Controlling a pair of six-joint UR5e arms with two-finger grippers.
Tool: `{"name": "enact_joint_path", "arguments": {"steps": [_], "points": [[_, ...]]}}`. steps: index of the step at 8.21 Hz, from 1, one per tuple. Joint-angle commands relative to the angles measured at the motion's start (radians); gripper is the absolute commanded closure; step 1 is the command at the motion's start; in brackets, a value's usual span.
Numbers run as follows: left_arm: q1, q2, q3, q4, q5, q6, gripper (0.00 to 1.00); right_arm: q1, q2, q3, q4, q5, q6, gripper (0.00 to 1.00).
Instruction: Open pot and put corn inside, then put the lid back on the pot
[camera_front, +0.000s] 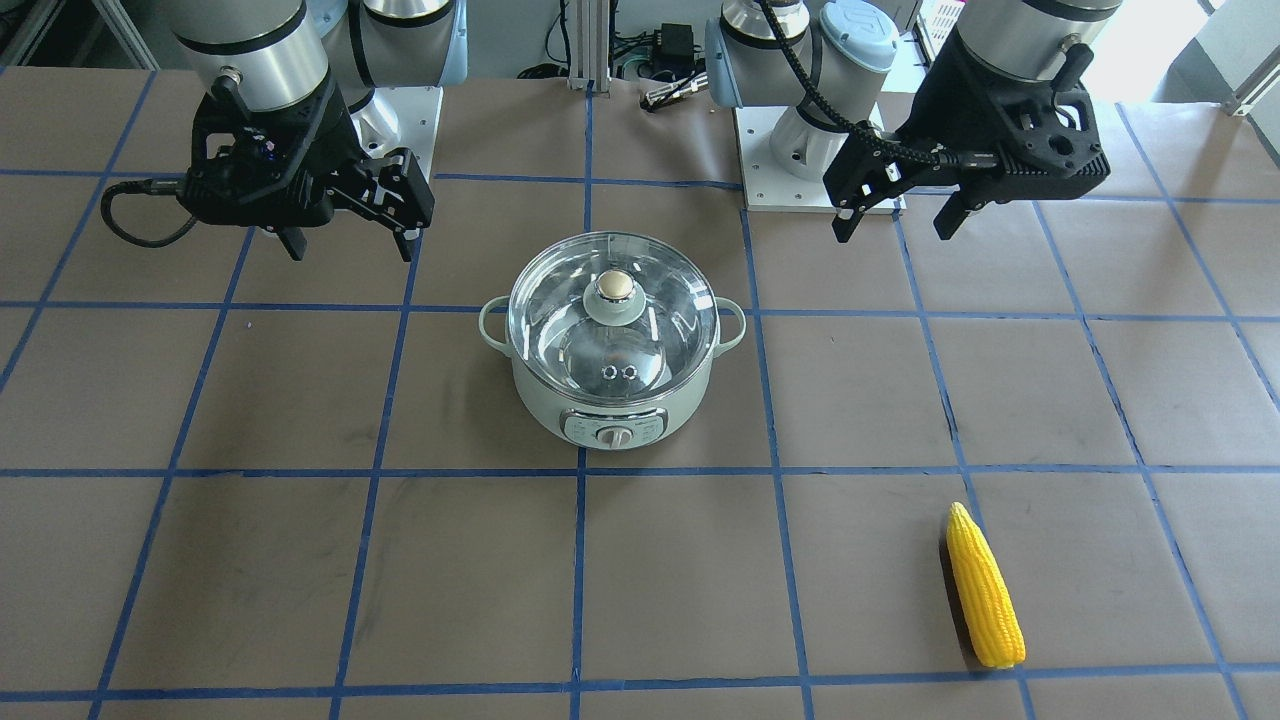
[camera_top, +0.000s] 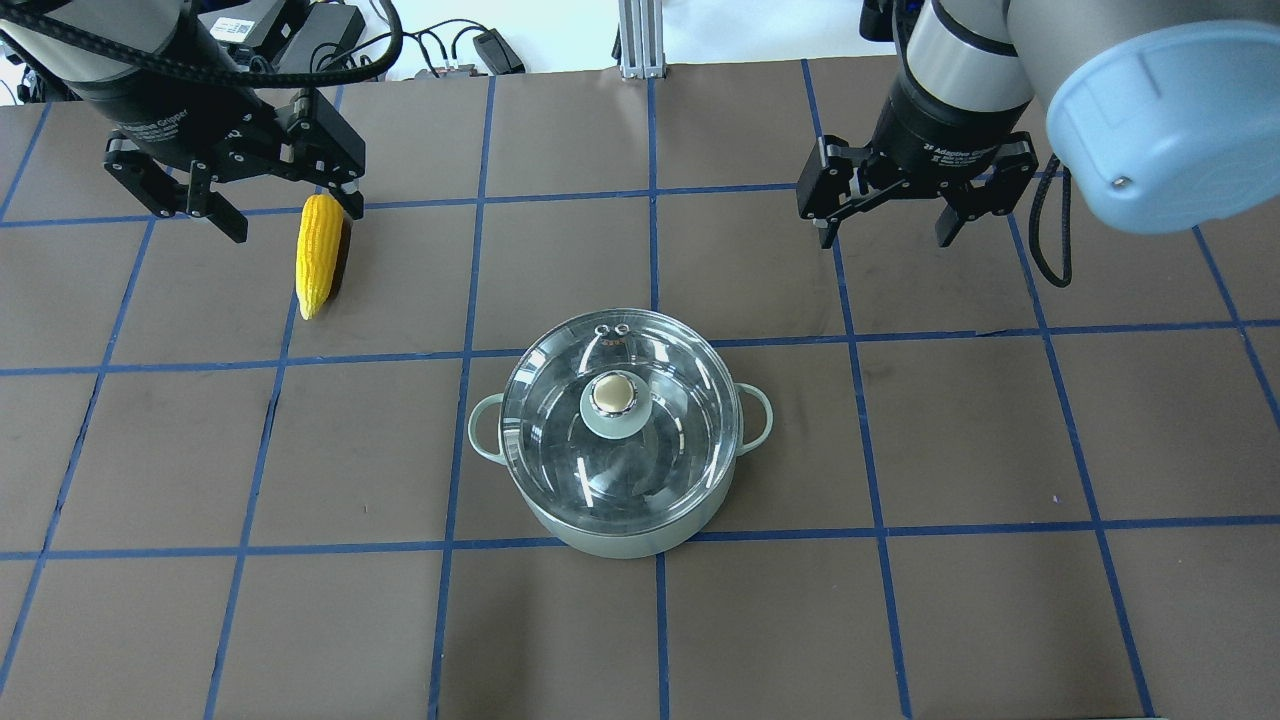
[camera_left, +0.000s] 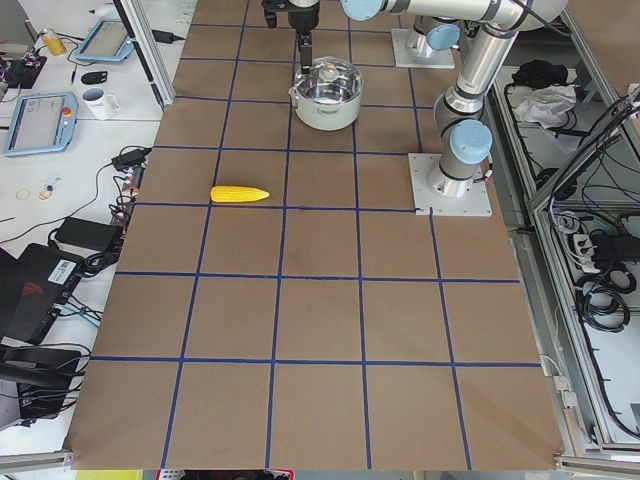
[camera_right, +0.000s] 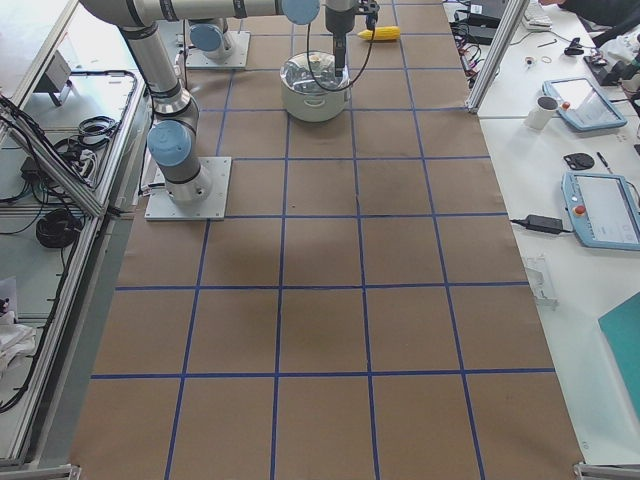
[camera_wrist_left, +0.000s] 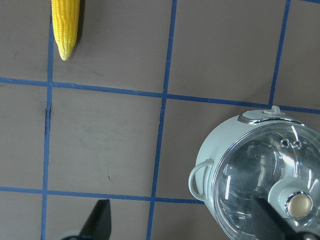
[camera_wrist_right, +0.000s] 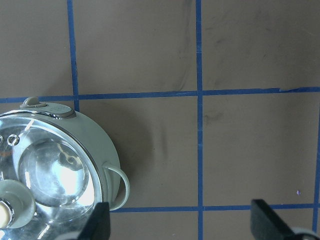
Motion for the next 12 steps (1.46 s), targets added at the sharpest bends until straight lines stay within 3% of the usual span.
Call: {"name": "enact_joint_path", "arguments": {"steps": [1,3,5,7,10,12], "points": [[0.0,-0.001,-0.002,0.003,0.0,0.005,0.0,0.0,0.0,0.001,0.0,0.0,0.0,0.0],[0.018,-0.032,0.003,0.016,0.001,0.072,0.0,-0.003,0.001,-0.002,0.01,-0.002,-0.003,0.0],[0.093,-0.166,0.013,0.14,0.124,0.195,0.0,0.001,0.003,-0.001,0.055,0.015,-0.086,0.0],[0.106,-0.263,-0.002,0.29,0.133,0.2,0.0,0.043,0.037,0.002,0.037,0.02,0.066,0.0],[0.182,-0.435,0.0,0.458,0.118,0.282,0.0,0.343,0.171,0.004,-0.144,0.003,0.374,0.0],[0.229,-0.533,0.0,0.53,0.09,0.323,0.0,0.393,0.213,0.028,-0.177,0.015,0.474,0.0]]}}
